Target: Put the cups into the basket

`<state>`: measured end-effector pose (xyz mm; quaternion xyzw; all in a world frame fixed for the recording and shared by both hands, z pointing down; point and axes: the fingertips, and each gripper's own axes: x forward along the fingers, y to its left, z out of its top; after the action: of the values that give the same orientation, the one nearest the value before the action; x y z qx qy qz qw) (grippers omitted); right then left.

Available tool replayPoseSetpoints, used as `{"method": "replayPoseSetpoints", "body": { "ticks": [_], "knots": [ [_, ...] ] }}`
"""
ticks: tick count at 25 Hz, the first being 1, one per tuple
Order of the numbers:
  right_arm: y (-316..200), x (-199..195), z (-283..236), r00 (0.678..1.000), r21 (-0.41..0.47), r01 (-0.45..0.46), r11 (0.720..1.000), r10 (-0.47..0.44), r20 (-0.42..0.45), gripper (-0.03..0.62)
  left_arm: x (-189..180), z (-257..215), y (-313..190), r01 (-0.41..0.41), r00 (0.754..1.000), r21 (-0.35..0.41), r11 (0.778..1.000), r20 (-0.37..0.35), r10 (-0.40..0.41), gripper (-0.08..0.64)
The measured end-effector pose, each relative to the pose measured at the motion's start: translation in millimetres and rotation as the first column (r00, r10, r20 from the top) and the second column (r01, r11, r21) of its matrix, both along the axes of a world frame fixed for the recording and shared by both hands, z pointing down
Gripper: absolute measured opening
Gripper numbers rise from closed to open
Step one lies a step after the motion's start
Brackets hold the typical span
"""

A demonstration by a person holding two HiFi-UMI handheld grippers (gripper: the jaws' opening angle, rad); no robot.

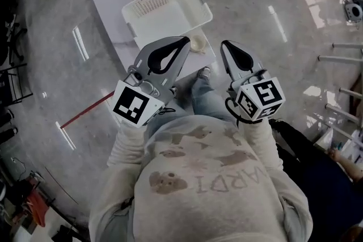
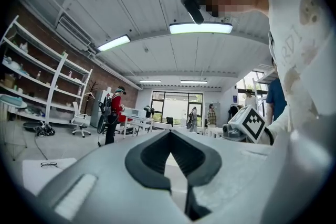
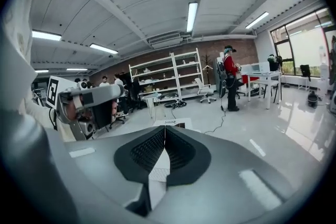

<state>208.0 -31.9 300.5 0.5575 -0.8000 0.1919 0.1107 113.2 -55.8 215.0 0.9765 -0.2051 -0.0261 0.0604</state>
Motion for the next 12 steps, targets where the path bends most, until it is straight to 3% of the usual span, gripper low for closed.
{"method": "replayPoseSetpoints", "body": {
  "ticks": [5, 12],
  "knots": [
    [-39.2, 28.1, 58.4, 0.997, -0.142, 0.079, 0.987, -0.079, 0.006, 0.041, 22.6, 18.0, -37.7, 0.109, 0.994, -0.040, 0.993, 0.001, -0.109, 0.000],
    [-70.0, 41.4, 157.5, 0.989, -0.348, 0.149, 0.925, -0.147, 0.033, 0.060, 46.8, 54.9, -65.4, 0.175, 0.984, -0.073, 0.982, 0.053, -0.171, 0.000]
  ]
}}
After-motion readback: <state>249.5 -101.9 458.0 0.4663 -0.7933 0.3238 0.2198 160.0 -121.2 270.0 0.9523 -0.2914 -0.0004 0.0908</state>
